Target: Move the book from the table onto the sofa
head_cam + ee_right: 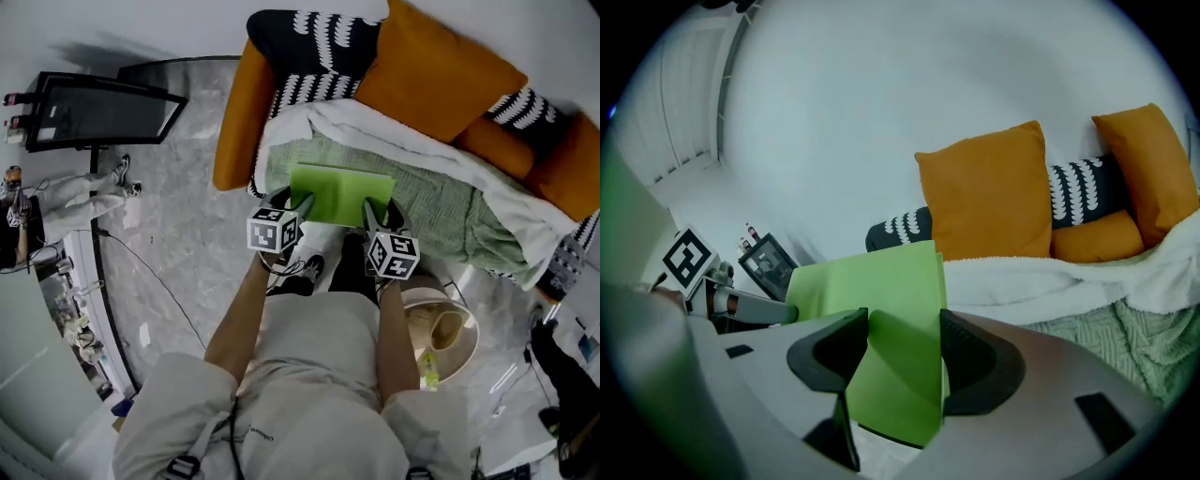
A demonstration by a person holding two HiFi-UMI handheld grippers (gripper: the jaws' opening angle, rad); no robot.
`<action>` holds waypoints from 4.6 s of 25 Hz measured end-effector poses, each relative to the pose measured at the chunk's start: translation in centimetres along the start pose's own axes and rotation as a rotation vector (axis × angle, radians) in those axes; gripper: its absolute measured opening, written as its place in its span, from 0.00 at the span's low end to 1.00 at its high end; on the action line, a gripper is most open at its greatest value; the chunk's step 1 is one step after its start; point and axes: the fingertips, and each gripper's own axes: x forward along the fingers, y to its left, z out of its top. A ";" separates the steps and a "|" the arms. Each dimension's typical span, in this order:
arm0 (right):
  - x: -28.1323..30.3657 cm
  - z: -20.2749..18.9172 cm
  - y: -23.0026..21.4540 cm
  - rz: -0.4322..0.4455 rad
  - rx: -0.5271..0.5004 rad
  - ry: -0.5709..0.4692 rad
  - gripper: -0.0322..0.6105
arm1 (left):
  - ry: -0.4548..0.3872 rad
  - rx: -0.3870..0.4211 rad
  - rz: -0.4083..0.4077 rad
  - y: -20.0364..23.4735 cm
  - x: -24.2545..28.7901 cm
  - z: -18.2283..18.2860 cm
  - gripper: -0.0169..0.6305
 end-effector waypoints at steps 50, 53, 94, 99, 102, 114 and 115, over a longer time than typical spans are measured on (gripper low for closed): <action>16.3 -19.8 -19.1 -0.336 0.319 0.103 0.41 | 0.341 0.170 -0.269 5.3 32.5 -11.1 0.38; 16.5 -20.0 -19.3 -0.347 0.323 0.093 0.41 | 0.340 0.161 -0.279 5.4 32.9 -11.2 0.38; 7.4 -20.3 -17.6 -0.420 0.265 -0.101 0.41 | 0.170 0.168 -0.272 6.2 27.2 -8.3 0.39; 2.5 -19.2 -12.9 -0.416 0.195 -0.146 0.41 | 0.086 0.206 -0.284 4.6 19.9 -9.3 0.39; -0.5 -19.3 -9.0 -0.412 0.223 -0.177 0.41 | 0.041 0.251 -0.319 2.6 14.9 -10.4 0.37; -13.3 -21.3 6.3 -0.406 0.230 -0.284 0.41 | -0.073 0.377 -0.382 -6.6 -4.5 -16.0 0.34; -14.4 -20.8 7.1 -0.410 0.233 -0.306 0.41 | -0.082 0.384 -0.384 -7.1 -5.7 -16.1 0.34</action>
